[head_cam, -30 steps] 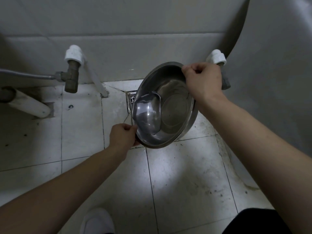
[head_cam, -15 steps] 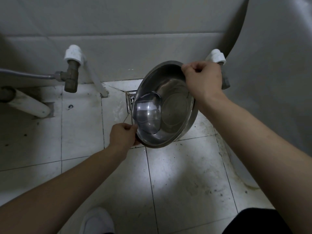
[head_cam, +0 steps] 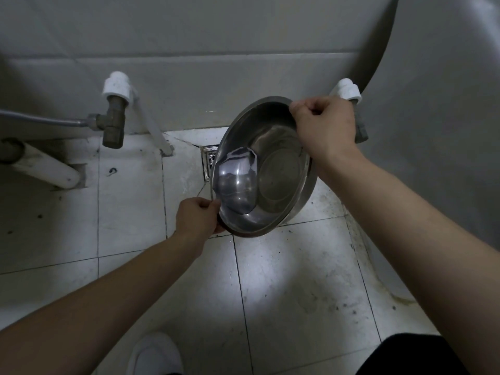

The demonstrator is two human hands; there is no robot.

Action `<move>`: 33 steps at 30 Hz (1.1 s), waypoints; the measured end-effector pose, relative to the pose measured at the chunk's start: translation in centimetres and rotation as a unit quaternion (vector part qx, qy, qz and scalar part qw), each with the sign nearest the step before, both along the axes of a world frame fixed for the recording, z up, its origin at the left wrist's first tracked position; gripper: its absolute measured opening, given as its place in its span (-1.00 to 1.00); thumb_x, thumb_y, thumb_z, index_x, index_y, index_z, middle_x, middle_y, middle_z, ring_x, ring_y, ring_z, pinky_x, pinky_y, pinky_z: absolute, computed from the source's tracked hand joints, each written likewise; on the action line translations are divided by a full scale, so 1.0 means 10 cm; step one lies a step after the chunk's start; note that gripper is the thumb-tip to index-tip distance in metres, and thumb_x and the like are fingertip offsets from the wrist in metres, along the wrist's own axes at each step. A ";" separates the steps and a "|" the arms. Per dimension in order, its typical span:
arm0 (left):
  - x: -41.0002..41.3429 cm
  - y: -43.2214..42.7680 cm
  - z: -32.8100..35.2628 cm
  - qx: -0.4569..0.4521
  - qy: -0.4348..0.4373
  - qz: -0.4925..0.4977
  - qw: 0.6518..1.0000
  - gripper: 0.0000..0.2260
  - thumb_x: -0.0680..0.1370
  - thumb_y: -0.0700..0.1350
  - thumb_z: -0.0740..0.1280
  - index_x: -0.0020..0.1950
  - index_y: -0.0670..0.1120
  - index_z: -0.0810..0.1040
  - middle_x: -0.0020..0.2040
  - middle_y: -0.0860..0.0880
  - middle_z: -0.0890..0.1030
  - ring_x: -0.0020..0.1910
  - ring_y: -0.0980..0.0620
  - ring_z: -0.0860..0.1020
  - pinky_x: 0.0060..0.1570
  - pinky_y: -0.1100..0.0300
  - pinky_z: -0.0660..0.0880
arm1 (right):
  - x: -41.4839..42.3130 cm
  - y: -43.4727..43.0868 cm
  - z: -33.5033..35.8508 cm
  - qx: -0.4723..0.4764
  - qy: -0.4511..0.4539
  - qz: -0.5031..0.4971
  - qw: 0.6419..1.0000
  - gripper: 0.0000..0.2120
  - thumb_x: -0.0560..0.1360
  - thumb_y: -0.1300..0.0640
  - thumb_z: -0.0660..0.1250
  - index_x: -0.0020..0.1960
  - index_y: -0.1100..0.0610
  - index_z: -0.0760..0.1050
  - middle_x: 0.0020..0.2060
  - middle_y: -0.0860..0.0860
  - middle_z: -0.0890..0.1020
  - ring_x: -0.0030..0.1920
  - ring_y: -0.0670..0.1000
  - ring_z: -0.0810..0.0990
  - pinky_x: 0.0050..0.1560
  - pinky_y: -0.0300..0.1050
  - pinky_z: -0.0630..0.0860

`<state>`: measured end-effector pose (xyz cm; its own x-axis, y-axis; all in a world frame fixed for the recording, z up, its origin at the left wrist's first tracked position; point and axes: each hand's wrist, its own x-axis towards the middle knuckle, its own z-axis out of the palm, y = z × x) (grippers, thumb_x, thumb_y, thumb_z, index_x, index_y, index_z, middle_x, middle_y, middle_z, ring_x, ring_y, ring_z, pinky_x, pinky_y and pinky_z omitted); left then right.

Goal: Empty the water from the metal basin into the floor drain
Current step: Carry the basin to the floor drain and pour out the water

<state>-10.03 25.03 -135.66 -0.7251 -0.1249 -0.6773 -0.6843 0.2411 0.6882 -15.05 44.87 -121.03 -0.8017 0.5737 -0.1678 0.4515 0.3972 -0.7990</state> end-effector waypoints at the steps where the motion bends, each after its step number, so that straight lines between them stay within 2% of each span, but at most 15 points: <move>1: 0.00 0.00 0.00 0.000 -0.001 0.000 1.000 -0.81 0.61 -0.15 0.38 -0.12 -0.25 0.64 -0.24 -0.18 0.68 -0.47 0.09 0.67 -0.48 0.28 0.59 | 0.00 0.00 0.00 -0.002 -0.001 0.000 1.000 -0.70 0.62 0.06 0.35 0.00 0.32 0.66 -0.08 0.25 0.70 -0.07 0.16 0.69 0.06 -0.01 0.67; 10: 0.00 0.00 0.00 0.005 -0.001 0.003 1.000 -0.81 0.60 -0.15 0.39 -0.17 -0.21 0.62 -0.29 -0.13 0.67 -0.48 0.11 0.66 -0.50 0.31 0.56 | -0.02 -0.02 0.02 0.000 -0.003 0.002 1.000 -0.66 0.60 0.06 0.36 -0.02 0.38 0.64 -0.08 0.30 0.69 0.01 0.25 0.66 0.11 0.16 0.63; 17: -0.02 0.01 -0.02 -0.002 -0.004 0.001 1.000 -0.83 0.60 -0.15 0.39 -0.16 -0.20 0.63 -0.28 -0.13 0.67 -0.48 0.11 0.66 -0.50 0.30 0.57 | -0.02 -0.04 0.03 -0.004 0.001 0.001 1.000 -0.67 0.61 0.07 0.36 -0.01 0.38 0.64 -0.09 0.30 0.69 -0.01 0.23 0.67 0.10 0.11 0.64; 22: -0.04 0.01 -0.04 -0.006 -0.005 0.002 1.000 -0.80 0.60 -0.13 0.40 -0.17 -0.20 0.63 -0.30 -0.14 0.68 -0.47 0.08 0.67 -0.49 0.28 0.58 | -0.02 -0.04 0.03 0.001 0.001 0.006 1.000 -0.66 0.61 0.07 0.35 0.04 0.40 0.63 -0.06 0.32 0.69 0.01 0.25 0.67 0.10 0.15 0.64; 28: -0.06 0.01 -0.04 0.005 -0.003 0.007 1.000 -0.79 0.59 -0.14 0.40 -0.22 -0.20 0.63 -0.47 -0.02 0.66 -0.48 0.07 0.67 -0.50 0.27 0.57 | -0.02 -0.05 0.05 0.003 0.009 0.008 1.000 -0.65 0.60 0.07 0.36 0.05 0.40 0.63 -0.04 0.33 0.68 0.02 0.26 0.66 0.12 0.14 0.63; 33: -0.06 0.01 -0.05 -0.001 0.004 0.006 1.000 -0.78 0.60 -0.15 0.40 -0.22 -0.20 0.63 -0.38 -0.10 0.67 -0.48 0.06 0.67 -0.50 0.27 0.57 | -0.01 -0.06 0.07 0.004 0.012 0.007 1.000 -0.64 0.60 0.07 0.36 0.02 0.42 0.61 -0.06 0.34 0.67 0.02 0.27 0.65 0.11 0.15 0.62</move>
